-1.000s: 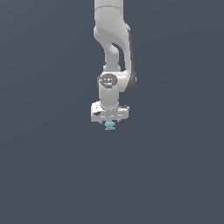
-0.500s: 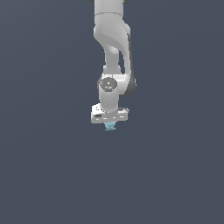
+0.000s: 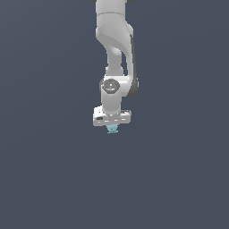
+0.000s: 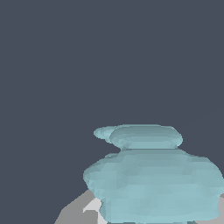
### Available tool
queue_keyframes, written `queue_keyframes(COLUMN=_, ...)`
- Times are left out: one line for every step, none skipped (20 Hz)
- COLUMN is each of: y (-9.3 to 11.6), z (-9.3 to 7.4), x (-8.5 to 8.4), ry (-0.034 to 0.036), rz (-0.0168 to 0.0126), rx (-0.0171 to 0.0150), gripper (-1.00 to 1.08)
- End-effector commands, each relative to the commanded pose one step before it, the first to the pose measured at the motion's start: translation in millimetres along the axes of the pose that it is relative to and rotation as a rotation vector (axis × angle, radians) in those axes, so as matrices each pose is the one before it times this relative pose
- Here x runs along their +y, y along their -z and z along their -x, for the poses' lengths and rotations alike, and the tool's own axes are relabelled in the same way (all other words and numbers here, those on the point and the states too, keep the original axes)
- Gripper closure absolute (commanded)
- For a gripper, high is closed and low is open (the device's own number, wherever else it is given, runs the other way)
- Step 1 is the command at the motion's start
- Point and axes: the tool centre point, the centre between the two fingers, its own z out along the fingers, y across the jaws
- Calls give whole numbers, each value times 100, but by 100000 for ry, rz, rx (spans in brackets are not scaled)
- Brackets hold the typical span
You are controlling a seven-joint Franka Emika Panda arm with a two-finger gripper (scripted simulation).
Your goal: Pick up the object and move it to a goal position.
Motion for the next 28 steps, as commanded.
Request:
queue_keyframes(y=257, z=6, x=443, ry=-65, rz=20, rx=38, gripper=108)
queue_keyframes(y=187, z=10, x=312, ry=0, rz=0, rx=0, gripper=108)
queue_keyframes(y=228, z=11, x=382, ry=0, rz=0, rx=0, gripper=108)
queue_keyframes(y=270, z=11, x=451, ry=0, rz=0, rx=0, gripper=108)
queue_keyframes(y=312, z=11, x=522, ry=0, rz=0, rx=0, gripper=108)
queue_keyframes(y=354, z=11, x=592, ry=0, rz=0, rx=0, gripper=108)
queue_keyframes(y=397, z=11, x=663, ry=0, rz=0, rx=0, gripper=108)
queue_keyframes(y=440, z=10, x=735, ry=0, rz=0, rx=0, gripper=108)
queue_keyframes(y=484, z=10, x=808, ry=0, rz=0, rx=0, gripper=108)
queue_keyframes(y=535, z=5, x=855, ry=48, rz=-43, rx=25, gripper=108)
queue_keyframes(y=565, z=9, x=939, ry=0, rz=0, rx=0, gripper=108)
queue_keyframes(y=549, z=3, x=914, ry=0, rz=0, rx=0, gripper=108)
queue_keyframes(y=512, z=-7, x=855, ry=0, rz=0, rx=0, gripper=108)
queue_keyframes(y=474, z=-17, x=795, ry=0, rz=0, rx=0, gripper=108)
queue_keyframes(y=436, z=-24, x=734, ry=0, rz=0, rx=0, gripper=108)
queue_keyframes(y=397, z=-27, x=670, ry=0, rz=0, rx=0, gripper=108)
queue_keyframes(y=356, z=-25, x=602, ry=0, rz=0, rx=0, gripper=108)
queue_keyframes(y=314, z=-23, x=531, ry=0, rz=0, rx=0, gripper=108)
queue_keyframes(y=270, z=-22, x=458, ry=0, rz=0, rx=0, gripper=108)
queue_keyframes(y=225, z=-20, x=383, ry=0, rz=0, rx=0, gripper=108)
queue_keyframes(y=180, z=-20, x=307, ry=0, rz=0, rx=0, gripper=108)
queue_keyframes(y=134, z=-20, x=231, ry=0, rz=0, rx=0, gripper=108)
queue_keyframes(y=87, z=-21, x=155, ry=0, rz=0, rx=0, gripper=108)
queue_keyframes(y=41, z=-22, x=79, ry=0, rz=0, rx=0, gripper=108)
queue_keyframes(y=-5, z=-22, x=3, ry=0, rz=0, rx=0, gripper=108)
queue_keyframes(y=-45, z=-22, x=-75, ry=-11, rz=66, rx=-16, gripper=108)
queue_keyframes(y=-90, z=-21, x=-139, ry=0, rz=0, rx=0, gripper=108)
queue_keyframes(y=-66, z=-11, x=-103, ry=0, rz=0, rx=0, gripper=108)
